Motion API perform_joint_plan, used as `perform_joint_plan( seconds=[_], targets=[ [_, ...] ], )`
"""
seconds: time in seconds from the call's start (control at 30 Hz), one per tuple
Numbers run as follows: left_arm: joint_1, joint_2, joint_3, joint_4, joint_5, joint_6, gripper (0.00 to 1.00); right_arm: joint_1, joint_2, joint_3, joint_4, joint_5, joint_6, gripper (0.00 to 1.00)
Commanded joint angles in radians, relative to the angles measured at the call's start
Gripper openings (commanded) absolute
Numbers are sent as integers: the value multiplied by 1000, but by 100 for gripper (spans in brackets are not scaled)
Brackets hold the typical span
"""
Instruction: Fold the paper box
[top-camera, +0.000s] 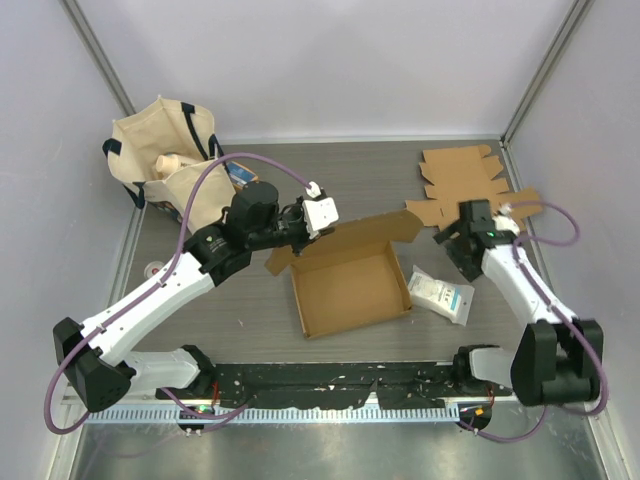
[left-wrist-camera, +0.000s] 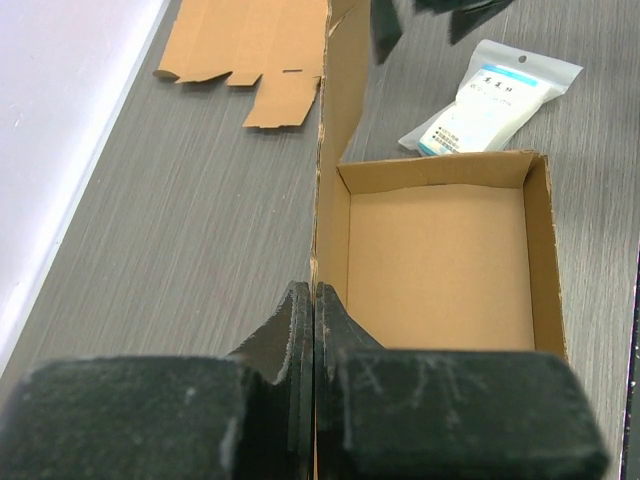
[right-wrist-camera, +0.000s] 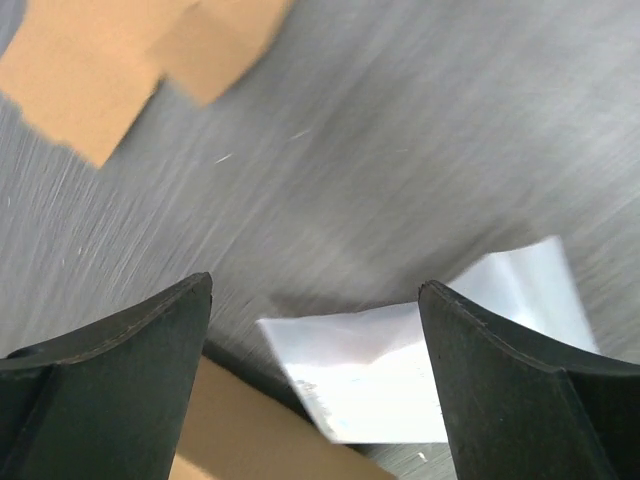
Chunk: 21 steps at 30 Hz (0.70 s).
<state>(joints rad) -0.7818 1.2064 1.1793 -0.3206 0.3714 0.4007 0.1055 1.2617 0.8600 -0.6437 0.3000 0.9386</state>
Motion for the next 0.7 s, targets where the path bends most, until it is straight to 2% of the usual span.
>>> perform_joint_plan(
  seconds=[0.0,0.13,0.23,0.27,0.33,0.47,0.57,0.67],
  targets=[
    [-4,-27,17,31,-6,10,0,-219,-235,-186,-98,-173,81,89],
    [-5,-13,19,35,12,3,0,-227,-363,-156,-212,-110,160,92],
    [-5,1,26,32,27,-6,0,-225,-351,-113,-315,-175,236,92],
    [-5,2,26,31,31,-10,0,-224,-348,-151,-306,-291,259,92],
    [-5,5,28,29,35,-13,0,-192,-354,-223,-252,-412,360,93],
    [-5,7,29,25,27,-6,0,-71,-357,-242,-200,-361,477,93],
    [-5,5,28,25,29,-5,0,-58,-328,-283,-136,-381,535,93],
    [-5,10,29,23,32,-7,0,-58,-314,-325,-56,-311,577,93]
  ],
)
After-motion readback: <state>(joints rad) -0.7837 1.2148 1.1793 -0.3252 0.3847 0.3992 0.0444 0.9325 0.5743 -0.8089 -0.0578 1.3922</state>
